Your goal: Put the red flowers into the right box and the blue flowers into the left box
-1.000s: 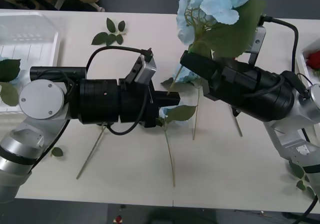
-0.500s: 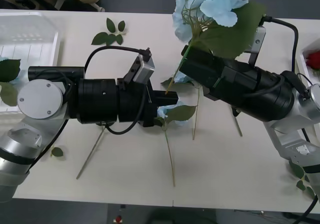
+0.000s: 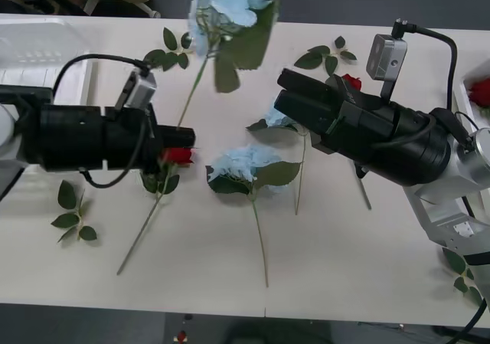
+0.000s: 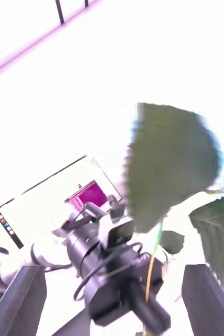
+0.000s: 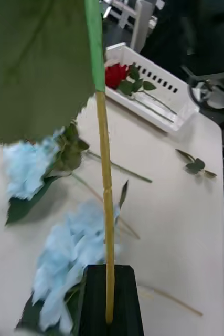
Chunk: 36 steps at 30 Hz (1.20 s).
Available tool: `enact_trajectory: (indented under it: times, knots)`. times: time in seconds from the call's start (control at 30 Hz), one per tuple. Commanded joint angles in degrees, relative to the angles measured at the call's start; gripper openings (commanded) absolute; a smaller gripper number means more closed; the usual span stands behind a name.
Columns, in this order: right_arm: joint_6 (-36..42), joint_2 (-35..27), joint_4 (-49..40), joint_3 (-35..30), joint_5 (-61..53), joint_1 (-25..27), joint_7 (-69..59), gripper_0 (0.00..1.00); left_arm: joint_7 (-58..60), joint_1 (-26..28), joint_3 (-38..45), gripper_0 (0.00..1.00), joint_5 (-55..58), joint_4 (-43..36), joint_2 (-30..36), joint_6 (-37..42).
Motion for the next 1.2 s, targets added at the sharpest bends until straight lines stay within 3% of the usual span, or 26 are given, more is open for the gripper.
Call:
enact_trajectory:
  times: [0.03,0.27,0.5,0.87,1.2]
  knots:
    - [-0.39,-3.48,-0.57,0.05,-0.73,-1.38,1.52,0.76,1.87,1.13,5.25,0.0,1.98,2.07,7.52,2.0]
    - [-2.85,-14.38,0.05,0.05,-2.13,0.64,1.52,0.76,2.92,1.92,13.25,0.0,0.84,11.39,15.43,10.0]
    - [-2.06,-23.52,6.29,0.23,-2.13,0.99,1.52,0.76,3.1,2.01,21.16,0.0,-11.29,20.18,20.0,18.18]
    - [0.05,-28.62,15.87,0.14,2.61,-0.86,-10.84,0.76,3.89,4.03,21.42,0.0,-30.89,20.88,21.94,21.34]
    - [-3.55,-29.05,16.22,-0.3,23.0,-4.64,-33.69,0.76,3.98,6.14,21.42,0.0,-45.74,20.88,21.94,24.33]
